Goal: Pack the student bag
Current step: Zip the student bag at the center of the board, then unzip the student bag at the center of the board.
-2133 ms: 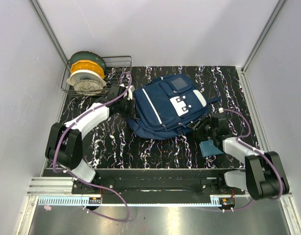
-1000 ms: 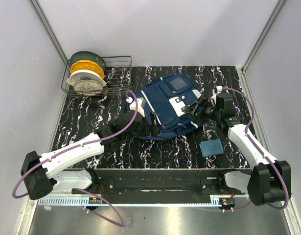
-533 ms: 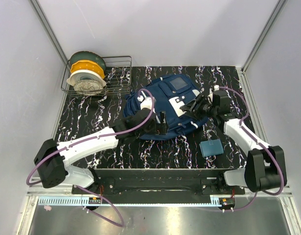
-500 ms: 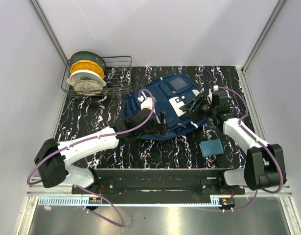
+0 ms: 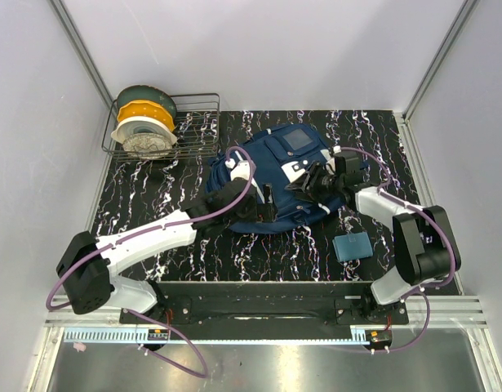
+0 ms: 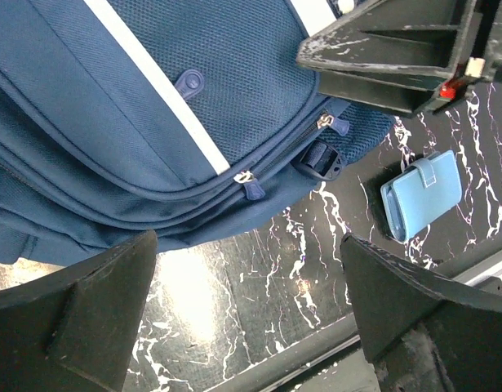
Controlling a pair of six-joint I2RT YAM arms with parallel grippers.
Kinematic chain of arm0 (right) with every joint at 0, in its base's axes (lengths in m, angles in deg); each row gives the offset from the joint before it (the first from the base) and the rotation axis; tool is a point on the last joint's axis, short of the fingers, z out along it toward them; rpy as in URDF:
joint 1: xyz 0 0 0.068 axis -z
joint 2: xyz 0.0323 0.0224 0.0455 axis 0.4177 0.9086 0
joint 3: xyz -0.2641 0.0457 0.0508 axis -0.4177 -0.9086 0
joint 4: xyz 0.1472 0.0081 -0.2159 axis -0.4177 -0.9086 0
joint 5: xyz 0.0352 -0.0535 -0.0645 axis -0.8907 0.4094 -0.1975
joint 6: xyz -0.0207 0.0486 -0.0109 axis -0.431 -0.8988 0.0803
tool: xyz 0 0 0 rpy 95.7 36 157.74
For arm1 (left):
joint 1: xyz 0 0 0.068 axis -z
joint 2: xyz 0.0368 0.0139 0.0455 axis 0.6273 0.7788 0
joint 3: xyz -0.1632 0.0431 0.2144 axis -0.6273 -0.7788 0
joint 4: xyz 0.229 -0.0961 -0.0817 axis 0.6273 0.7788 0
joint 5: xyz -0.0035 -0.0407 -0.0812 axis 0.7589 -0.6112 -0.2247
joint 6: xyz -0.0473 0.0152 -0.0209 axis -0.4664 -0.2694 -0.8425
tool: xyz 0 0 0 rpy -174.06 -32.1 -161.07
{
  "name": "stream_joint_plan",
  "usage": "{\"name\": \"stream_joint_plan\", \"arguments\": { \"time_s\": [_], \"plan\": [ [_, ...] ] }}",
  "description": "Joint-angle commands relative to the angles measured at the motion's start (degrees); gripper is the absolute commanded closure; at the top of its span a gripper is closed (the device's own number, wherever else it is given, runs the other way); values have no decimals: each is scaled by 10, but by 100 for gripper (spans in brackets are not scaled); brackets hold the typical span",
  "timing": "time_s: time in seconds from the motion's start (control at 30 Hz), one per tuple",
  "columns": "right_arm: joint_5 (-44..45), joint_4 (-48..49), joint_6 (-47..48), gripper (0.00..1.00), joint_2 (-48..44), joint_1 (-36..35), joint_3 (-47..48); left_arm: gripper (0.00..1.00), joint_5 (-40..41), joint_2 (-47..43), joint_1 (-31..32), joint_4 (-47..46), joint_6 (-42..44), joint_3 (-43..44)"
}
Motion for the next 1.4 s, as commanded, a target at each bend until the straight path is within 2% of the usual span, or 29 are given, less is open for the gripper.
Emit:
{"name": "stream_joint_plan", "arguments": {
  "time_s": [0.0,0.07,0.23,0.27,0.43,0.87,1.1,1.3,1.33,1.37],
  "plan": [
    [-6,31,7,57,20,-16,36,2,-18,-6,0,-18,-3,8],
    [-5,37,-1,64,28,-17,31,2,-23,-2,0,-20,-3,9],
    [-2,65,-22,98,25,-24,17,4,-40,9,1,-25,-10,7],
    [0,74,-28,100,20,-27,15,4,-40,11,1,-28,-16,3],
    [31,79,-50,100,10,-57,15,7,-36,30,1,-42,-56,-19],
    [68,68,-60,100,-26,-79,1,38,69,89,8,-18,-86,-5],
    [75,54,-51,100,-42,-85,-2,39,101,107,8,10,-81,38],
    [75,57,-54,100,-46,-87,-12,41,123,102,13,13,-74,40],
    [75,59,-54,100,-46,-87,-12,45,126,103,12,12,-74,42],
    [74,60,-53,100,-47,-87,-12,56,130,111,12,7,-69,42]
  ]
}}
